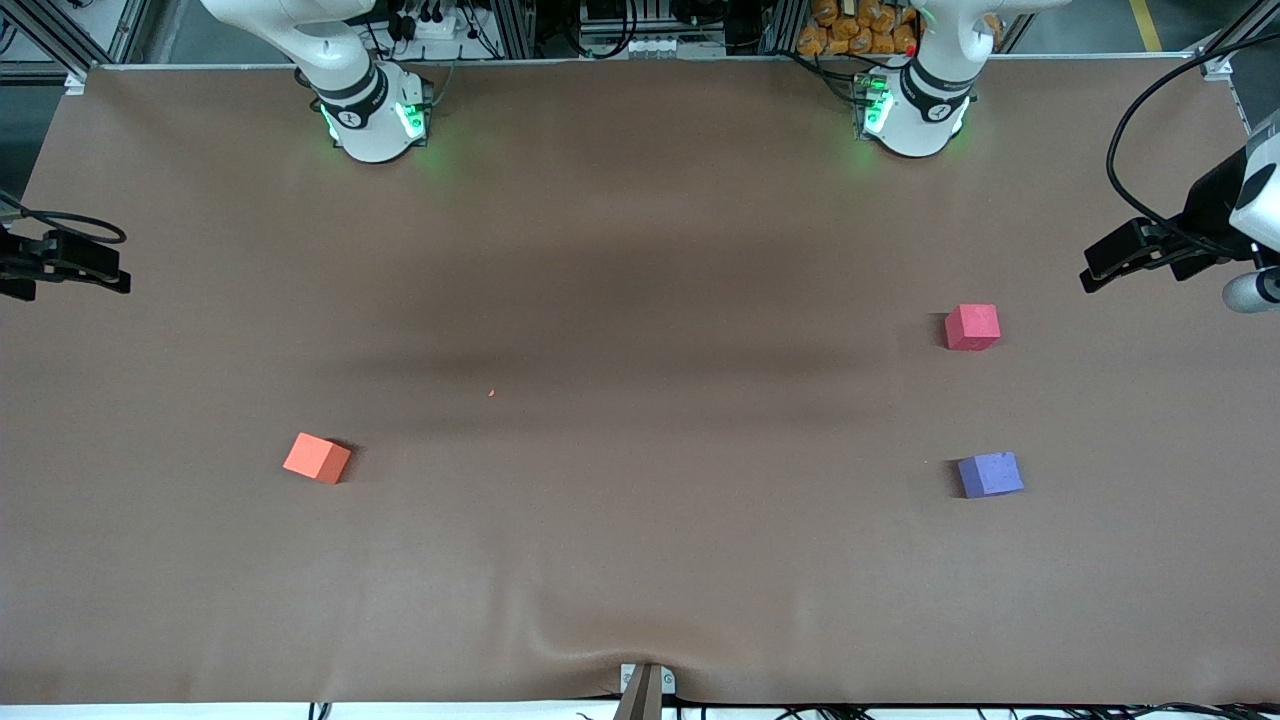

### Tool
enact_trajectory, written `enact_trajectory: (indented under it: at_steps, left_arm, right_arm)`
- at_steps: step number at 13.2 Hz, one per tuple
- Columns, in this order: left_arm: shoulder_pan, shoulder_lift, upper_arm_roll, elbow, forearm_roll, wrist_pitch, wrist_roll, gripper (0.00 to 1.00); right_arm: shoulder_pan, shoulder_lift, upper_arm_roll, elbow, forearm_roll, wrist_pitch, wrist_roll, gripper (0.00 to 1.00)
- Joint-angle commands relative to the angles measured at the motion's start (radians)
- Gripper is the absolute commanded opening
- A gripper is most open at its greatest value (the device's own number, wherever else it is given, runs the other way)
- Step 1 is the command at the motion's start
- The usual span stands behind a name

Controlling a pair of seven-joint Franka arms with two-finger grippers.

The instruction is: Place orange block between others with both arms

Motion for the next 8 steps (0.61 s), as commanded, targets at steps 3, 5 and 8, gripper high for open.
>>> enact_trajectory:
  at_steps: [3,5,8]
  left_arm:
    - [0.002,0.001,-0.002,0.012,0.012,-0.001,0.011,1.00]
    - [0.003,-0.001,-0.004,0.012,0.012,-0.001,0.013,1.00]
    - [0.005,-0.001,-0.002,0.010,0.012,-0.001,0.014,1.00]
  right_arm:
    - [-0.001,-0.015,0.003,-0.002,-0.012,-0.013,0.012,1.00]
    - [-0.004,-0.016,0.002,0.000,-0.012,-0.013,0.010,1.00]
    - [-0.012,-0.008,-0.003,-0.003,-0.012,-0.003,0.010,1.00]
